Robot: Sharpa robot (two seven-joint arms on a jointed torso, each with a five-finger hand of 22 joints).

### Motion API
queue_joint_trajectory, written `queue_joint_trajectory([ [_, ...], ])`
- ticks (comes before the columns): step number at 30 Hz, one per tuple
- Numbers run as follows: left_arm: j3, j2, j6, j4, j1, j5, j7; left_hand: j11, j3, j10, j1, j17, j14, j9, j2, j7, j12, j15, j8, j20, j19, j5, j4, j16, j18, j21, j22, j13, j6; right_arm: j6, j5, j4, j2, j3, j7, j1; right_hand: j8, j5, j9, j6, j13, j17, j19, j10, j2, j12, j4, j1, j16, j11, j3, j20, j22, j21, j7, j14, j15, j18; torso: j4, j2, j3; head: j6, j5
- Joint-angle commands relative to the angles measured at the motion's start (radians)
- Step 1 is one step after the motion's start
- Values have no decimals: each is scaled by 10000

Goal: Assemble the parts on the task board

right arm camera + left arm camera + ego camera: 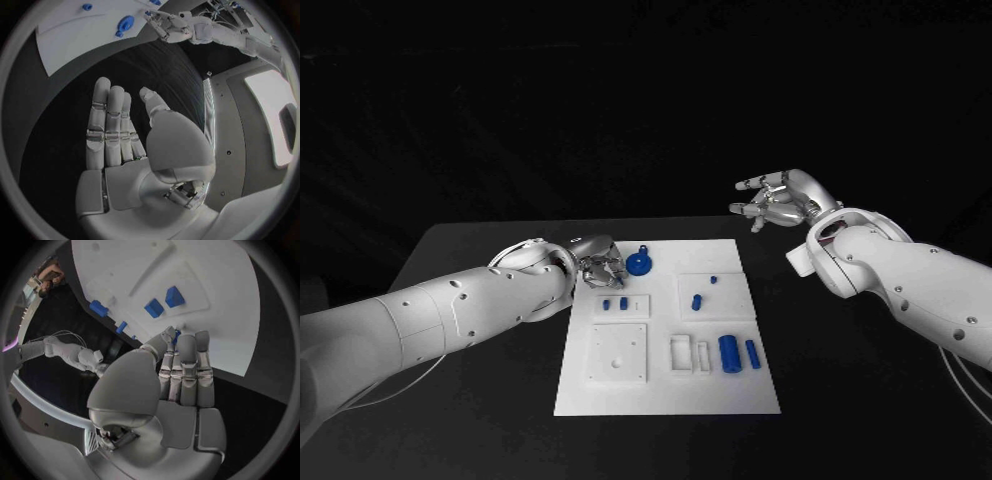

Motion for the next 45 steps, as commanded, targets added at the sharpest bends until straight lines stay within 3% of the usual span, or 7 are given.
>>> queue_joint_trajectory([
  [1,-5,38,188,-23,-11,72,101,14,21,89,-14,15,57,6,5,-3,32,7,-36,-16,40,45,63,-50,111,-29,194,16,-41,73,-4,5,14,5,105,-3,-24,53,14,86,-9,-16,229,-26,19,-49,-7,54,-5,-15,-30,37,-9,60,16,-73,11,-64,-3,-2,6,-7,17],
  [5,-12,55,220,-39,-15,72,91,14,21,88,-13,17,55,5,9,-2,31,7,-38,-16,37,45,63,-52,110,-29,194,16,-45,72,-4,-2,18,5,106,-3,-24,53,14,86,-9,-16,229,-26,19,-49,-7,54,-5,-15,-30,37,-9,60,16,-73,11,-64,8,0,-8,-20,8],
  [45,-30,59,275,-136,-19,54,-38,16,36,115,87,34,73,5,45,0,31,1,-38,-26,5,43,-30,-51,144,128,209,16,-23,77,-4,-8,-17,5,127,-3,-26,60,13,59,-42,-27,222,-29,26,-56,-27,44,-26,-13,-40,38,-81,80,18,-71,13,-66,3,3,-1,-105,-8],
])
